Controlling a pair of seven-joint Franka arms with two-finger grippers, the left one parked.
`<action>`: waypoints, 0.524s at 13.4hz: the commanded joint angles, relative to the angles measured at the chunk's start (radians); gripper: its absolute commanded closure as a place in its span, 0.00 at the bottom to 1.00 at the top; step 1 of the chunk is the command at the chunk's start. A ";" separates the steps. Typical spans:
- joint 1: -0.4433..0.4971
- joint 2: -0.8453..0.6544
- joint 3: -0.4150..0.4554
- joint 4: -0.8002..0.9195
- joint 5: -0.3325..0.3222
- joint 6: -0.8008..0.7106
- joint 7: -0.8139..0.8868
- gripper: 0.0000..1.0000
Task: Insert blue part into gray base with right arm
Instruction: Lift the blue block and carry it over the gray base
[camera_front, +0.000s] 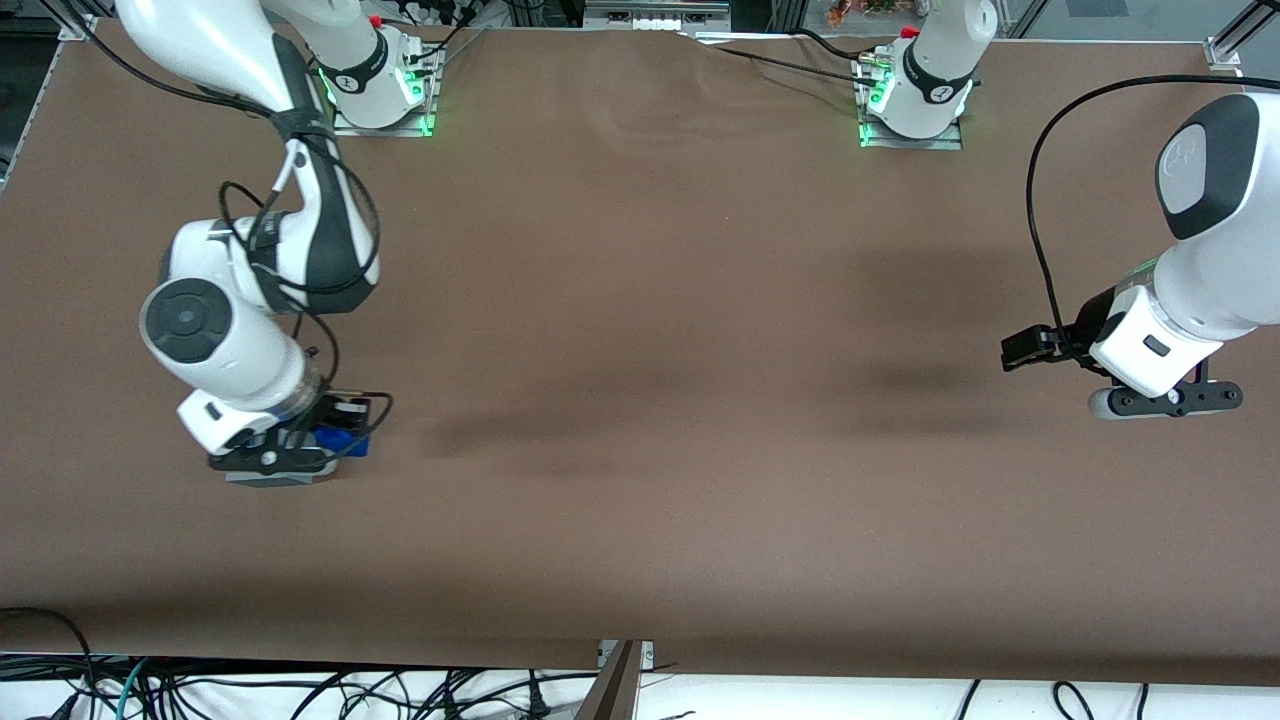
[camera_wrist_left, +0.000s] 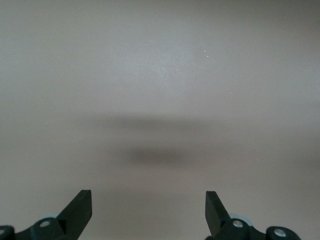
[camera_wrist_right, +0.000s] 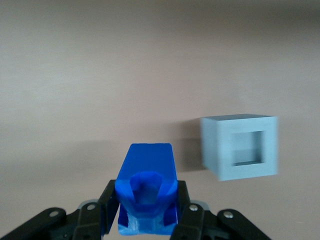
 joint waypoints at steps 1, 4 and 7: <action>-0.004 -0.013 -0.052 -0.010 0.012 -0.009 -0.091 0.80; -0.074 -0.013 -0.054 -0.007 0.013 -0.005 -0.107 0.80; -0.151 -0.013 -0.054 -0.007 0.125 -0.001 -0.220 0.80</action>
